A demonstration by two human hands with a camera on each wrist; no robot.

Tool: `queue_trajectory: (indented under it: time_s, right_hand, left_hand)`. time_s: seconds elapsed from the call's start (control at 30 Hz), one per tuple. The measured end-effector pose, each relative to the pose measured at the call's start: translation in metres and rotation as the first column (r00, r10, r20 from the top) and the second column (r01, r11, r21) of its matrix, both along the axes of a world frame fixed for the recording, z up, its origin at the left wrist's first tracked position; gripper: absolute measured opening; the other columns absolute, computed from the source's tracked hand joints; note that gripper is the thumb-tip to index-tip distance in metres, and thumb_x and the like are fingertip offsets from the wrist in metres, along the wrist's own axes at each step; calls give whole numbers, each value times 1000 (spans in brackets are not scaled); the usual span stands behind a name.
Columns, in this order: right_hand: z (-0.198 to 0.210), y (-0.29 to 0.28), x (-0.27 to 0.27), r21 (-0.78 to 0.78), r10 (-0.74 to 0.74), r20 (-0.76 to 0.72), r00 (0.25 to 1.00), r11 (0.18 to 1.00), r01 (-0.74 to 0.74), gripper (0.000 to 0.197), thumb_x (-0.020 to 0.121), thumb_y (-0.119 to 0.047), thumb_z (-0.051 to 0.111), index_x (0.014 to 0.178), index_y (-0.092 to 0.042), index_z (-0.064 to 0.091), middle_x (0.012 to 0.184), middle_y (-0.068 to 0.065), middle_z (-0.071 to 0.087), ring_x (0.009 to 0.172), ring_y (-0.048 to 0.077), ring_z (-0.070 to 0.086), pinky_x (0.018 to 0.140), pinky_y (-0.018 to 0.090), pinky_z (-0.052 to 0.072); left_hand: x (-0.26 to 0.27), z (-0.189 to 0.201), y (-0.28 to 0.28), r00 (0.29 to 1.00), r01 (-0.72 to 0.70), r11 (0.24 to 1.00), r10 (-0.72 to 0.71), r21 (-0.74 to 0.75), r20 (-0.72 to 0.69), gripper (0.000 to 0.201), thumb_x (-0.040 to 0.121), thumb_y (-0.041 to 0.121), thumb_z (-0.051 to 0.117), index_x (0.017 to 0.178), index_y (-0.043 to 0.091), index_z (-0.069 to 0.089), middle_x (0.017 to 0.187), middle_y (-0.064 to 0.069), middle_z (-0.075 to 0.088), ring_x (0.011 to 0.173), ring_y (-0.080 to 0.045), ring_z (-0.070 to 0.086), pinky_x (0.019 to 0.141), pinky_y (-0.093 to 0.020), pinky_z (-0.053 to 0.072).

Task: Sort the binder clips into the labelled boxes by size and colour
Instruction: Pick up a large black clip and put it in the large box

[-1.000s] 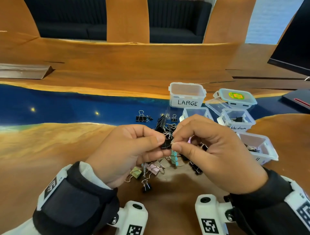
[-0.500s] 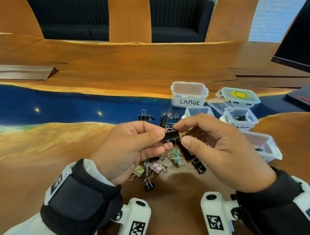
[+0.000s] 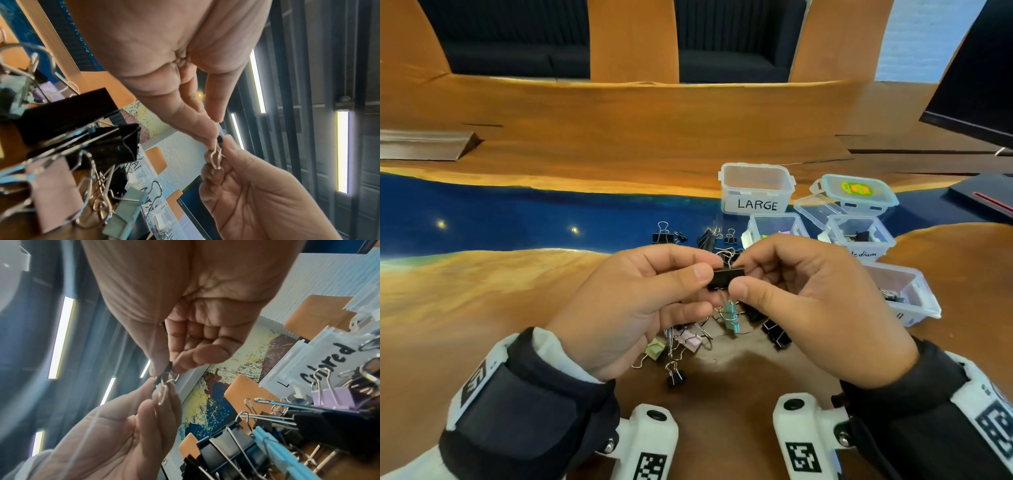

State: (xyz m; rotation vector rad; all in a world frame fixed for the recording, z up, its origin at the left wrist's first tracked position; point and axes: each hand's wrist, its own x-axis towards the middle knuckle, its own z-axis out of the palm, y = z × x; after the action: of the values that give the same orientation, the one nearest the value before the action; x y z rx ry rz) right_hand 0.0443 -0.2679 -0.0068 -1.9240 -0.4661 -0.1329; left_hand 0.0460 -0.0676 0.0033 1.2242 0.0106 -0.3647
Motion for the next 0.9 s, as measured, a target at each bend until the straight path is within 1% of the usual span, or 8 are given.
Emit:
queue_trajectory:
  time_s: [0.13,0.3,0.43,0.53,0.67,0.8,0.83,0.9]
  right_hand:
    - [-1,1,1,19,-13,10,1000,1000,13,14,79,-27,76,90,-20,73,79,4,69,72,23,65,69,50,57]
    - [-2,1,1,-4,-10,24,1000,1000,10,13,79,-26,75,91,-20,73,80,4,69,75,25,65,70,51,56]
    - [-4,3,1,7,-11,25,1000,1000,11,12,80,-25,75,91,-22,73,81,3,69,75,22,65,70,49,56]
    - [-5,4,2,16,-16,15,1000,1000,16,11,80,-27,74,91,-26,73,82,0,70,76,20,65,70,50,56]
    - [-7,3,4,34,-12,-12,1000,999,12,11,82,-26,72,93,-27,70,86,-1,72,80,21,67,74,51,57]
    - [-8,2,5,17,2,-17,1000,1000,-2,10,84,-26,70,94,-27,70,87,-2,72,79,21,68,74,49,58]
    - [-8,2,4,6,4,-18,1000,1000,-3,10,84,-26,70,95,-27,70,86,-2,71,78,20,67,73,48,58]
    - [-7,2,3,-17,6,-31,999,1000,-7,9,85,-25,72,93,-28,70,85,-2,70,76,20,67,71,47,59]
  left_hand:
    - [0,-1,1,1000,16,1000,-15,3,-16,27,72,12,69,96,4,78,82,-20,73,69,-18,71,61,-21,61]
    - [0,-3,3,999,46,999,-46,16,-25,32,74,15,68,103,4,78,86,-21,74,74,-18,72,65,-21,61]
    - [1,-4,4,996,76,997,-76,1,-56,37,74,16,68,107,-1,75,89,-23,73,75,-18,71,66,-23,62]
    - [2,-5,5,993,92,995,-89,25,-83,42,72,22,69,105,-5,72,86,-22,71,74,-19,69,67,-25,61]
    - [2,-9,4,988,127,987,-117,97,-99,46,74,31,69,100,-7,70,84,-20,70,75,-26,66,66,-29,61]
    - [4,-10,5,990,128,986,-120,109,-79,40,79,31,72,98,-4,72,87,-16,69,77,-22,69,60,-29,60]
    - [4,-10,6,989,135,985,-128,106,-73,36,82,31,76,97,-2,74,89,-16,70,78,-22,69,61,-29,60]
    - [3,-10,6,989,142,982,-137,123,-48,26,79,29,79,93,6,79,94,-16,74,84,-22,72,66,-30,62]
